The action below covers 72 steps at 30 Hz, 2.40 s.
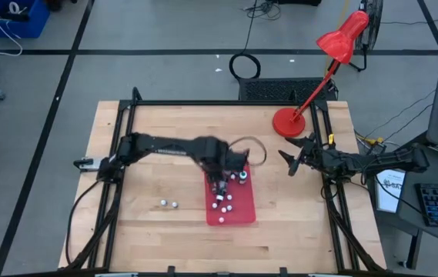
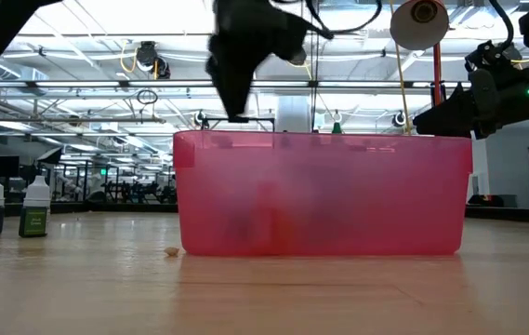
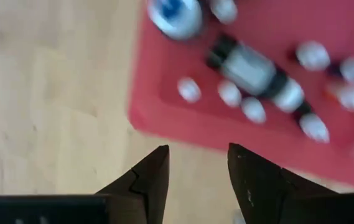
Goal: Pick & Place food coloring
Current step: Put the small green food coloring bottle into the red bin
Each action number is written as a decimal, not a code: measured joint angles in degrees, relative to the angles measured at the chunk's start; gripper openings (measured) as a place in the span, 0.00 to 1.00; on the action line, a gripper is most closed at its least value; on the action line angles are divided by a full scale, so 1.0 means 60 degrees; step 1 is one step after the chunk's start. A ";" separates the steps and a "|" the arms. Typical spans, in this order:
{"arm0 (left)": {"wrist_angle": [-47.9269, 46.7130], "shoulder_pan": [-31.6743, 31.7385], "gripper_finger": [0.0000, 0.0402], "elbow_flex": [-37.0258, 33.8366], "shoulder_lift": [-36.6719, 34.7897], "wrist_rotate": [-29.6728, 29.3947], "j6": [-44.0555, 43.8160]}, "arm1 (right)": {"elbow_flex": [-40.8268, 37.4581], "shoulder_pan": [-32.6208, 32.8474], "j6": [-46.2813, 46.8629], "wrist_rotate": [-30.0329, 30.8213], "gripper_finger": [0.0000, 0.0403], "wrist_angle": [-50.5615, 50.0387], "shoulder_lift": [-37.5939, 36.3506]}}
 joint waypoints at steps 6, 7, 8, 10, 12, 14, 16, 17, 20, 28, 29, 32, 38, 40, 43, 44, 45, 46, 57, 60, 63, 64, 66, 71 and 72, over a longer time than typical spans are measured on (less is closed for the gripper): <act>-0.0345 -0.1962 0.42 -0.0012 0.0000 -0.0023 -0.0938 | -0.0001 -0.0002 -0.0063 0.0004 0.69 0.0007 0.0079; -0.0345 -0.2317 0.42 -0.0014 0.0000 -0.0168 -0.1081 | 0.0000 -0.0003 -0.0164 0.0006 0.69 0.0033 0.0081; -0.0348 -0.2670 0.42 -0.0042 0.0000 -0.0375 -0.1227 | 0.0001 -0.0001 -0.0224 0.0011 0.69 0.0083 0.0083; -0.0347 -0.3310 0.40 -0.0164 -0.0011 -0.0869 -0.1528 | -0.0001 0.0000 -0.0208 0.0007 0.69 0.0127 0.0079; -0.0385 -0.3839 0.39 -0.0301 -0.0011 -0.1358 -0.1760 | 0.0002 -0.0002 -0.0175 0.0007 0.69 0.0135 0.0083; -0.0353 -0.4243 0.37 -0.0466 -0.0011 -0.1549 -0.2125 | 0.0001 0.0001 -0.0199 0.0007 0.69 0.0142 0.0079; -0.0358 -0.4533 0.36 -0.0719 -0.0011 -0.1569 -0.2625 | 0.0000 -0.0003 -0.0214 0.0007 0.69 0.0143 0.0083; -0.0357 -0.4642 0.36 -0.0902 -0.0011 -0.1581 -0.2842 | 0.0001 0.0001 -0.0214 0.0007 0.69 0.0146 0.0079; -0.0358 -0.4816 0.35 -0.1552 -0.0022 -0.1592 -0.3181 | 0.0001 0.0001 -0.0218 0.0007 0.69 0.0149 0.0079; 0.0568 -0.4592 0.35 -0.5065 -0.2152 -0.1339 -0.3911 | -0.0001 -0.0003 -0.0225 0.0022 0.69 0.0157 0.0083; 0.1160 -0.4519 0.35 -0.5662 -0.2683 -0.1207 -0.4015 | 0.0000 -0.0003 -0.0231 0.0022 0.69 0.0159 0.0083; 0.3176 -0.4379 0.35 -0.7485 -0.4220 -0.1003 -0.4276 | 0.0000 -0.0003 -0.0335 0.0025 0.69 0.0161 0.0083; 0.5748 -0.4295 0.34 -0.9888 -0.5793 -0.1520 -0.3015 | 0.0001 -0.0003 -0.0444 0.0030 0.69 0.0168 0.0083; 0.5910 -0.4306 0.33 -1.0245 -0.5845 -0.1470 -0.2607 | 0.0002 -0.0003 -0.0442 0.0032 0.69 0.0168 0.0080; 0.6006 -0.4211 0.33 -1.0561 -0.5815 -0.0979 -0.2756 | 0.0002 -0.0003 -0.0440 0.0033 0.69 0.0168 0.0080; 0.6066 -0.4146 0.33 -1.0636 -0.5735 -0.0783 -0.2790 | 0.0002 -0.0003 -0.0440 0.0029 0.69 0.0168 0.0083; 0.6177 -0.4103 0.33 -1.0723 -0.5656 -0.0634 -0.2803 | 0.0001 -0.0003 -0.0440 0.0029 0.69 0.0168 0.0083; 0.6322 -0.4097 0.33 -1.0808 -0.5619 -0.0555 -0.2772 | 0.0002 -0.0003 -0.0440 0.0029 0.69 0.0168 0.0080; 0.7693 -0.3994 0.33 -1.1297 -0.5389 -0.0382 -0.2501 | 0.0002 -0.0003 -0.0440 0.0018 0.69 0.0164 0.0083; 0.7953 -0.3927 0.33 -1.1301 -0.5139 -0.0422 -0.2476 | 0.0001 -0.0003 -0.0440 0.0021 0.69 0.0164 0.0083; 0.8227 -0.3841 0.33 -1.1298 -0.4744 -0.0352 -0.2350 | -0.0001 -0.0003 -0.0440 0.0025 0.69 0.0164 0.0079; 0.8236 -0.3795 0.33 -1.1298 -0.4629 -0.0258 -0.2347 | 0.0002 -0.0003 -0.0440 0.0025 0.69 0.0168 0.0083; 0.8232 -0.3730 0.33 -1.1298 -0.4367 0.0026 -0.2344 | -0.0001 -0.0003 -0.0440 0.0025 0.69 0.0168 0.0079; 0.8282 -0.3626 0.33 -1.1243 -0.4076 0.0477 -0.2291 | -0.0001 -0.0003 -0.0440 0.0025 0.69 0.0168 0.0083; 0.8299 -0.3630 0.33 -1.1243 -0.4073 0.0471 -0.2277 | 0.0003 -0.0003 -0.0437 0.0025 0.69 0.0164 0.0083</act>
